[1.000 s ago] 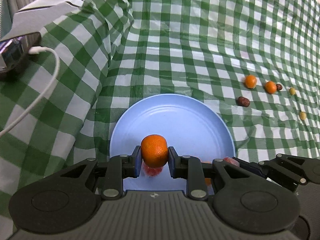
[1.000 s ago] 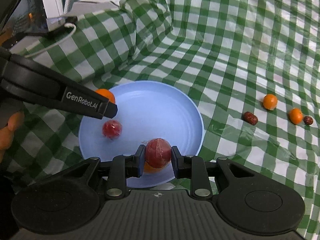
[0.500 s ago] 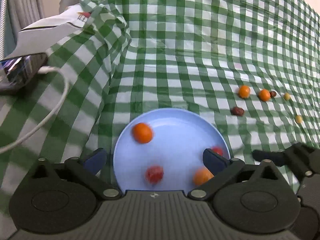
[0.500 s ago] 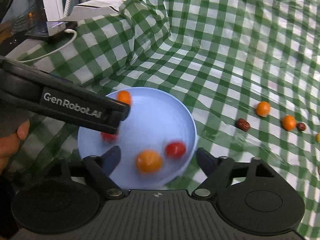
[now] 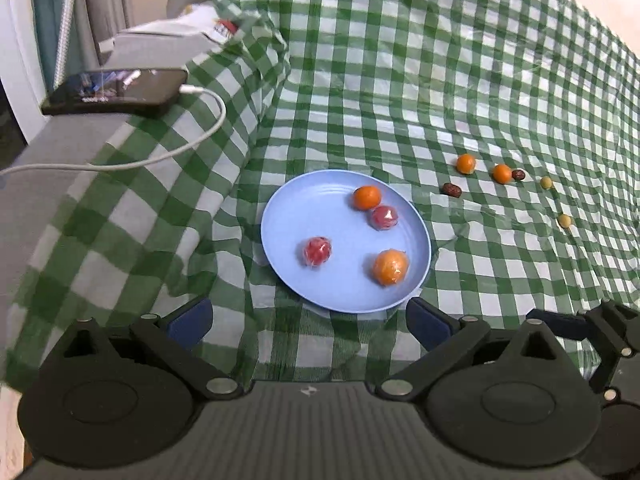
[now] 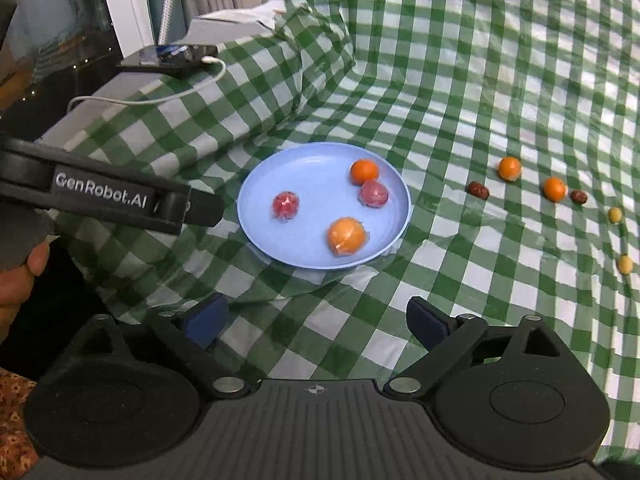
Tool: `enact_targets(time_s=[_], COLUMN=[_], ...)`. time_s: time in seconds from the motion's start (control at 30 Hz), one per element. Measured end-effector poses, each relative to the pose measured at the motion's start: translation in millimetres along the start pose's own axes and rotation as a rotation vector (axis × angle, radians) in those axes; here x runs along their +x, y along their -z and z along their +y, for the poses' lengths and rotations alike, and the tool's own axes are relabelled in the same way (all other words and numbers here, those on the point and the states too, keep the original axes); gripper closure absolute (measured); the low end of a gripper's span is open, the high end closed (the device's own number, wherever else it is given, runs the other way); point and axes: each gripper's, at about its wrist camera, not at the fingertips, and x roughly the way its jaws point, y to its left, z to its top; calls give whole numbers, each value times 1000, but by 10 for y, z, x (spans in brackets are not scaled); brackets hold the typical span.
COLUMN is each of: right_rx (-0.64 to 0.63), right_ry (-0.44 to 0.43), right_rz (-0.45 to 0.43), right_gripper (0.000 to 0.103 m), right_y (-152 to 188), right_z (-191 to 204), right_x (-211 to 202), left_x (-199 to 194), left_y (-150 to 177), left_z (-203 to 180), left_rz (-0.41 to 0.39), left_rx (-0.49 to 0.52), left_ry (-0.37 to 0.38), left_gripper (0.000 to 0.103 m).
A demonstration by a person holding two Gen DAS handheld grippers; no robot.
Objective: Organize fruits
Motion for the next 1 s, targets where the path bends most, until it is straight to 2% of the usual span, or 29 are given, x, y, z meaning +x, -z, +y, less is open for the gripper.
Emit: enact_targets(time_s=[0.37, 0.63, 1.0], right_rx=[0, -12, -21], right_ry=[27, 33, 40], right_rz=[-94, -131, -143], right_gripper=[4, 3, 3], right_y=[117, 142, 150], right_z=[91, 143, 182], right_x=[-434, -568, -618], left_x=[-429, -609, -691], left_y=[145, 175, 176], left_z=[-77, -132, -128], left_rz=[-69, -115, -134], left_rx=[-14, 6, 9], left_ry=[-5, -4, 2], left_gripper=[0, 0, 0])
